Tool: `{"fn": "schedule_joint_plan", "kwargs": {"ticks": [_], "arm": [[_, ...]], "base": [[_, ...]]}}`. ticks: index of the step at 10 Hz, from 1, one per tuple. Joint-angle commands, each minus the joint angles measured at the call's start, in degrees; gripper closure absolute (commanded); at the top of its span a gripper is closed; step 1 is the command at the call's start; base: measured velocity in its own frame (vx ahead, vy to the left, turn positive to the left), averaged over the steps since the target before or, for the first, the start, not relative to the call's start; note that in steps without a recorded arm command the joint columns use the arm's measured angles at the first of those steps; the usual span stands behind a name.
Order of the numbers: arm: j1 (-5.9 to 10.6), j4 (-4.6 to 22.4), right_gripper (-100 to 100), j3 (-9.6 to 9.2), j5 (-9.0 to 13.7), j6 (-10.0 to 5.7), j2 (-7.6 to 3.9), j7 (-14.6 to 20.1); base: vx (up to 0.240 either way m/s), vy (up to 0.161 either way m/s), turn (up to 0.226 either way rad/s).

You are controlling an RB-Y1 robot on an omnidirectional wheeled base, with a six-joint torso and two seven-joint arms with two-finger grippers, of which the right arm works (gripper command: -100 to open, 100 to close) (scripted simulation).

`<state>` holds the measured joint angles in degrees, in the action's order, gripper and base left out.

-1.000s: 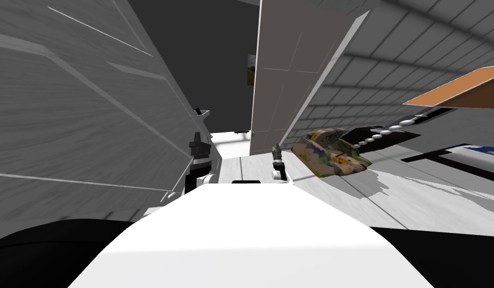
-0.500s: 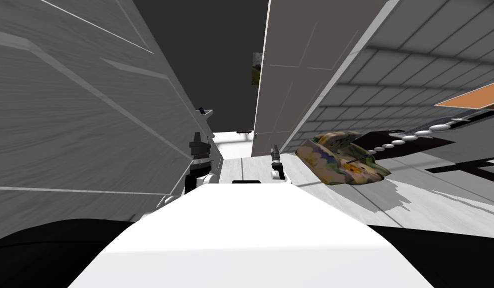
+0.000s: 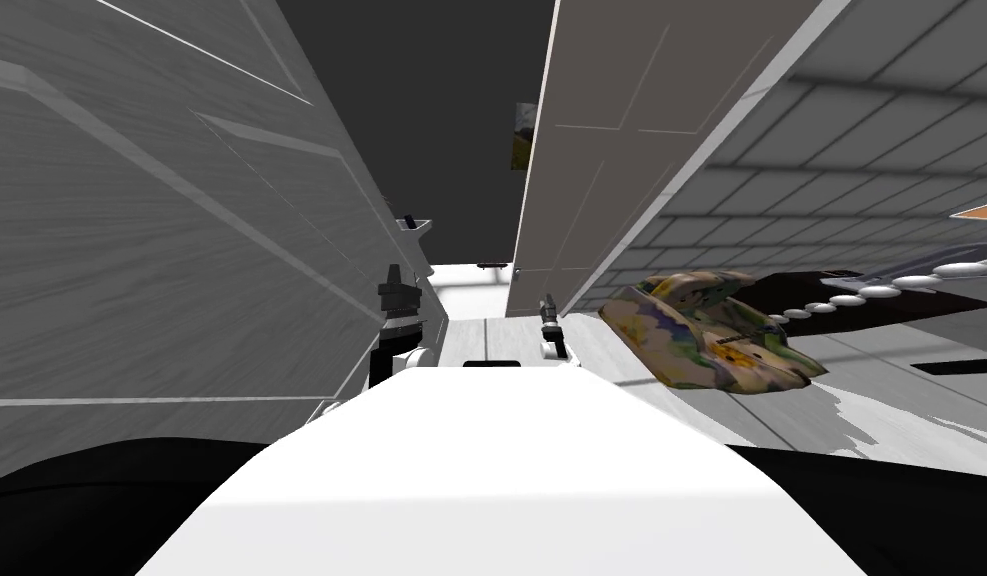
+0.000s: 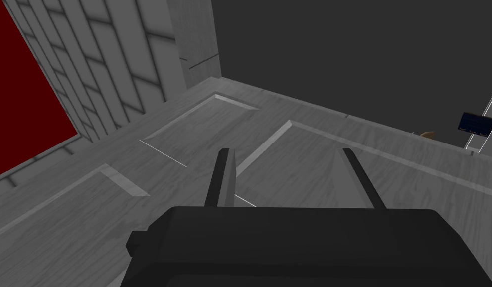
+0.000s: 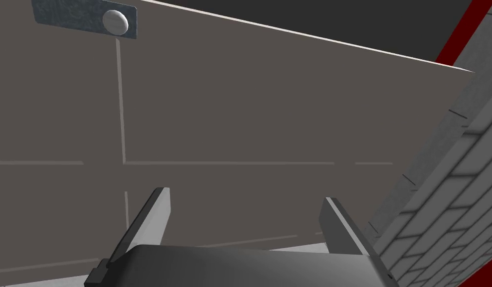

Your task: Pull the door open

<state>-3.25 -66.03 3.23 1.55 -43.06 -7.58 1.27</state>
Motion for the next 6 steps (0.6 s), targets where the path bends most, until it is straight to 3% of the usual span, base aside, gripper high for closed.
{"fn": "schedule_joint_plan", "kwargs": {"ticks": [1,3,6], "arm": [[1.07,2.9,-100,0.02,0.3,-0.42,-0.06,0.2],[1.71,4.6,-100,0.05,0.5,-0.62,-0.15,0.4],[3.59,9.4,-100,0.12,1.1,-1.19,-0.41,0.9]], "base": [[0.095,-0.012,0.083],[0.073,-0.017,0.056],[0.085,-0.013,0.084]]}}
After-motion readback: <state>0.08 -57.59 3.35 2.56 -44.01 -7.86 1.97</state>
